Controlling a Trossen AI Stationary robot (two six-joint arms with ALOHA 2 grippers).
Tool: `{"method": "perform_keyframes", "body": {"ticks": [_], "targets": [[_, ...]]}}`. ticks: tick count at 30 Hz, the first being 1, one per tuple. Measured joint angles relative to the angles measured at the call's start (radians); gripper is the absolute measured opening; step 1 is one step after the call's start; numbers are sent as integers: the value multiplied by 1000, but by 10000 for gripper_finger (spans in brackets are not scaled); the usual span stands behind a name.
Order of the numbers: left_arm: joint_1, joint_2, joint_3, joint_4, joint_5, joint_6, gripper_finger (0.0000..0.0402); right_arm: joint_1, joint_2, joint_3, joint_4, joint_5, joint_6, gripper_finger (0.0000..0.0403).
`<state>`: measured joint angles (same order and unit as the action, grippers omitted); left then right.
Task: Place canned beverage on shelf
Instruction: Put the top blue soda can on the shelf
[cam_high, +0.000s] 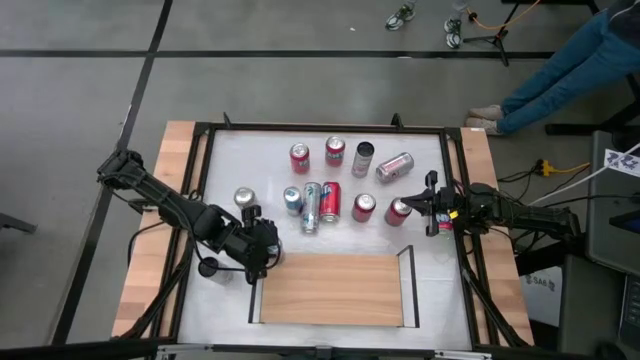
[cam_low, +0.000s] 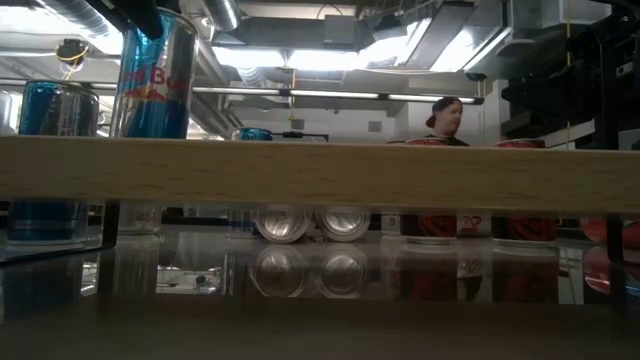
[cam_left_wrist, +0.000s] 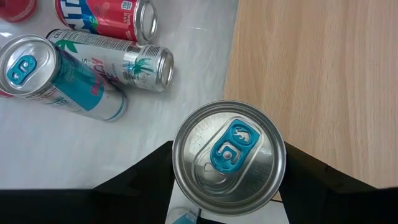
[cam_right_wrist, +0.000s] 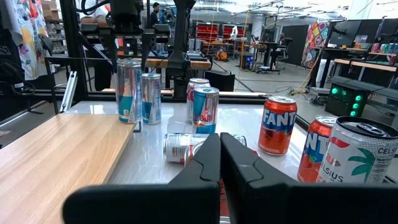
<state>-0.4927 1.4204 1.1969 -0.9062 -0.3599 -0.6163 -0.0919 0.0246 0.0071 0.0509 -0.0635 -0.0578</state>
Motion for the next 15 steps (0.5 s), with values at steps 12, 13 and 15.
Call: {"method": "perform_keyframes", "body": {"ticks": [12, 13, 15], "targets": [[0, 1, 0, 2, 8, 0, 220, 0, 0, 0, 0, 0, 0, 1], [0, 1, 0, 2, 9, 0, 220, 0, 0, 0, 0, 0, 0, 1], [0, 1, 0, 2, 10, -1, 220, 0, 0, 0, 0, 0, 0, 1]]}}
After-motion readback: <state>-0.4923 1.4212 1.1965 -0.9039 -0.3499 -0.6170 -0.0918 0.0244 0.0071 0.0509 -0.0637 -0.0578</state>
